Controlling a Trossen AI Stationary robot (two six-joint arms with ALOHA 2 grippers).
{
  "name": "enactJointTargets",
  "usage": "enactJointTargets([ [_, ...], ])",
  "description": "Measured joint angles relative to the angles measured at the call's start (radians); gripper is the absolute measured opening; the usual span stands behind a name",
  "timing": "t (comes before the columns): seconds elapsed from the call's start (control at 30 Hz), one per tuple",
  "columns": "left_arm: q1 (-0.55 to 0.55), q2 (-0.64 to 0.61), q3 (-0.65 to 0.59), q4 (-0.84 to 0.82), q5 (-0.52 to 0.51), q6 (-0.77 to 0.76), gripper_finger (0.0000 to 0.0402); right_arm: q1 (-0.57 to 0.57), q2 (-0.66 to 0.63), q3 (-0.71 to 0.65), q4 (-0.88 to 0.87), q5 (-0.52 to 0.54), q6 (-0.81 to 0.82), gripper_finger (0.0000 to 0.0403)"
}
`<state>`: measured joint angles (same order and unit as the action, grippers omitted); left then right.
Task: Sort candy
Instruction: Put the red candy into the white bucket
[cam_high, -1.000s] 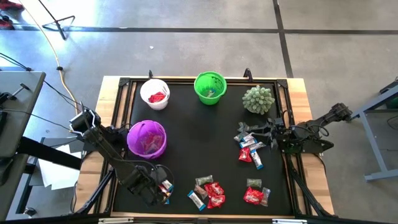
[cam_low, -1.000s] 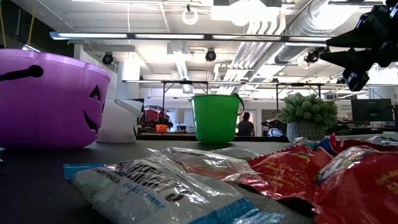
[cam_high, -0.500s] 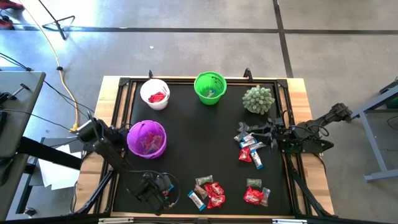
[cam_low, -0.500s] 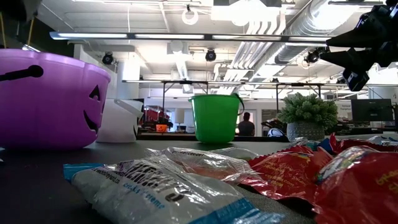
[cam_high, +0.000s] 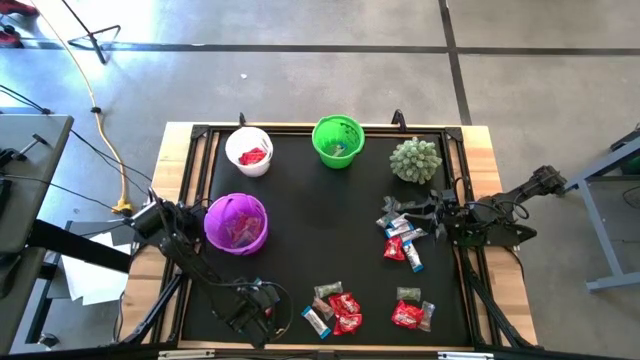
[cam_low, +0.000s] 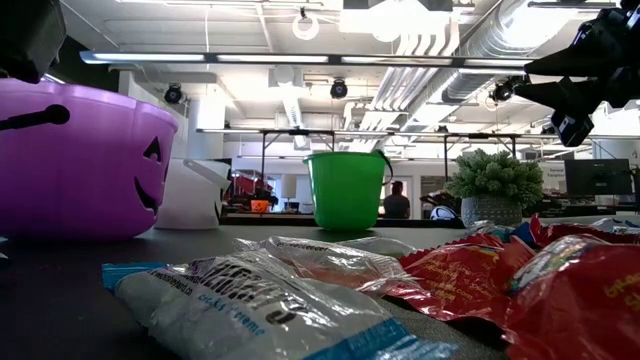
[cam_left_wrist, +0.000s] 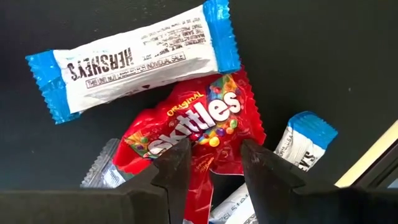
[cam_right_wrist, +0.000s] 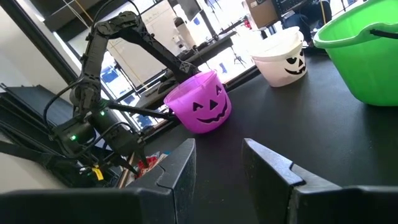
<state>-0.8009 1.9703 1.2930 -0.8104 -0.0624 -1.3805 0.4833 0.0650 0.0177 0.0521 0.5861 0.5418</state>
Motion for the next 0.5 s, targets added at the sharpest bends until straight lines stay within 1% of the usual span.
enactJointTargets([
  [0.17,0.000,0.002,-0.001,0.000,-0.011,-0.049,0.0131,0.000,0.000,0.000,0.000,0.000,0.000,0.0126],
  [0.27,0.004,0.003,-0.002,0.002,-0.015,-0.066,0.0121,0.000,0.000,0.000,0.000,0.000,0.000,0.0126],
  [0.37,0.006,0.004,0.002,0.006,-0.017,-0.067,0.0097,0.000,0.000,0.000,0.000,0.000,0.000,0.0126],
  [0.5,0.013,0.004,0.002,0.027,-0.026,-0.067,0.0056,0.000,0.000,0.000,0.000,0.000,0.000,0.0126],
])
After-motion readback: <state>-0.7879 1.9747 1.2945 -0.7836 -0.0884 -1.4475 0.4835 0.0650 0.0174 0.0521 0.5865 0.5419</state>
